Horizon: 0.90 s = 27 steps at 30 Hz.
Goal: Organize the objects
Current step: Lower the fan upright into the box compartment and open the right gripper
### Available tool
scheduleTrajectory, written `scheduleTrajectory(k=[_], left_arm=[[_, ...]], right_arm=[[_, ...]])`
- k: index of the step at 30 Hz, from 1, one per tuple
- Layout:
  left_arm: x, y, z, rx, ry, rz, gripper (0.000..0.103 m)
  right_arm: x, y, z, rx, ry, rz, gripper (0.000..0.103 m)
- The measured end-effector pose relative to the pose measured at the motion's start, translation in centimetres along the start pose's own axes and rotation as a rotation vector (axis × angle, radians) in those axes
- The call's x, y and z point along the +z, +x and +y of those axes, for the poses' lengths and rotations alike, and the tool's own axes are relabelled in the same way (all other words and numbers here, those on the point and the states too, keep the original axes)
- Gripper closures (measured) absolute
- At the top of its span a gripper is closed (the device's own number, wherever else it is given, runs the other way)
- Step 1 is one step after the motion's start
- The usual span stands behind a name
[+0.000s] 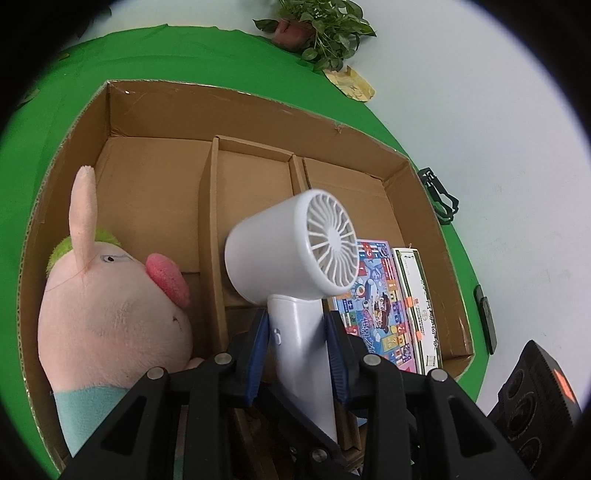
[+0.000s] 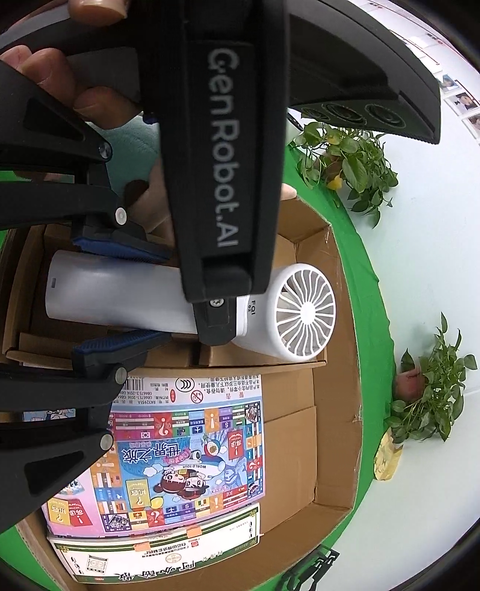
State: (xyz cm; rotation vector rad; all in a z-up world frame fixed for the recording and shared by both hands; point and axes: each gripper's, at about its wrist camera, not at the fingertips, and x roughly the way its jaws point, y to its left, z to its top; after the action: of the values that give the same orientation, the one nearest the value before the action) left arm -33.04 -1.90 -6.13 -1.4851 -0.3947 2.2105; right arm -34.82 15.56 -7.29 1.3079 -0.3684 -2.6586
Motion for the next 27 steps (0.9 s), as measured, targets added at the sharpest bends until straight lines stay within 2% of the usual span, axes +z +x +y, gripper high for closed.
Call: scheduleTrajectory(k=[6,9,11,13,14,15,16,17,19,20,22,24,27], left_arm=[[0.0,-1.1,0.6,-0.011,-0.013,-0.030,0.073],[-0.3,-2.4,0.3,0.011,0.002,-0.058,0.073],[-0.8,-3.8,0.1,0.034,0.025,-0.101,0.073],[-1.4,-5.1,-0.4,0.061,0.052,-0.154,0.072],[-2.2,-6.3,-0.8,0.089,0.078,-0.202,0.071],[-2.8,-7.2,-1.2,0.109,0.097,-0.238,0.067],[-3.4,-8.0,-1.6,0.124,0.115,-0.273,0.060],[-4.4,-9.2,-2.2,0.149,0.142,-0.327,0.055],[-6.0,-10.8,-3.1,0.197,0.169,-0.404,0.027],[-6.9,-11.5,-3.7,0.225,0.179,-0.442,0.022],[-9.1,-13.2,-4.9,0.280,0.212,-0.534,0.021],[-11.1,-14.3,-6.3,0.318,0.259,-0.592,0.021],[-13.4,-14.9,-7.7,0.360,0.280,-0.614,0.021]], right_arm=[[-0.4,-1.1,0.6,-0.008,-0.020,-0.004,0.066],[-0.1,-1.6,0.8,-0.013,-0.033,-0.021,0.064],[-0.2,-2.5,1.1,-0.018,-0.051,-0.037,0.054],[-0.7,-4.0,1.3,-0.028,-0.072,-0.071,0.030],[-1.0,-4.9,1.4,-0.041,-0.082,-0.093,0.022],[-1.4,-5.9,1.4,-0.060,-0.095,-0.116,0.008],[-1.8,-6.8,1.4,-0.088,-0.118,-0.143,0.001],[-2.4,-7.9,1.7,-0.138,-0.163,-0.187,0.000],[-3.7,-10.0,2.8,-0.180,-0.245,-0.246,0.000],[-4.2,-10.8,3.0,-0.187,-0.265,-0.262,0.000],[-5.3,-12.5,2.9,-0.184,-0.255,-0.278,0.000],[-6.6,-13.5,2.1,-0.198,-0.229,-0.285,0.000],[-9.0,-15.1,0.9,-0.191,-0.180,-0.268,0.000]])
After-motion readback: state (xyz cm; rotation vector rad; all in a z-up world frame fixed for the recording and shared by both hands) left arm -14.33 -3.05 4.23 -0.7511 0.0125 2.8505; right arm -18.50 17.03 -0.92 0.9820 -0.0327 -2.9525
